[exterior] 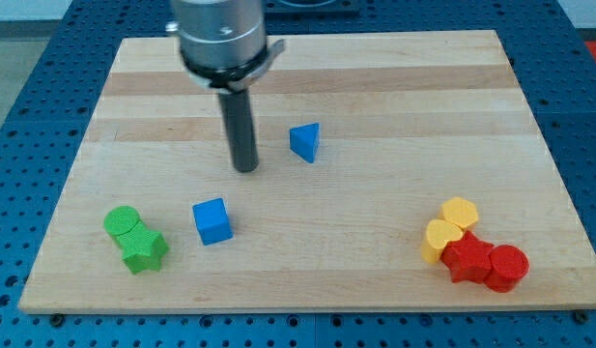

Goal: Move the blue cube into the blue triangle

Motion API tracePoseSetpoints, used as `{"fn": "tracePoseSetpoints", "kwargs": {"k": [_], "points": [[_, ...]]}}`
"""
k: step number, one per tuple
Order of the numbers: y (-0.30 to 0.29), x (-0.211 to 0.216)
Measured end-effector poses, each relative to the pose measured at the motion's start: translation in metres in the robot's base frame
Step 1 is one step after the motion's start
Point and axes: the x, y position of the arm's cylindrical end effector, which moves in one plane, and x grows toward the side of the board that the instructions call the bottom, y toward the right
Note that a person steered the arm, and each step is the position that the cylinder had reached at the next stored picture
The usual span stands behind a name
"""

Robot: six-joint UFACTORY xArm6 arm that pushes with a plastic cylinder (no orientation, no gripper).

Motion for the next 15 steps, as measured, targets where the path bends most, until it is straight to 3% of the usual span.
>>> {"fn": "tracePoseSetpoints", "kwargs": {"k": [1,3,4,5,6,12,15], "points": [[-0.008,0.040],[0.005,0.049],[0.041,0.057],[0.048,0.099],[0.017,0.126],[-0.060,0.053],[-0.040,0.031]]}}
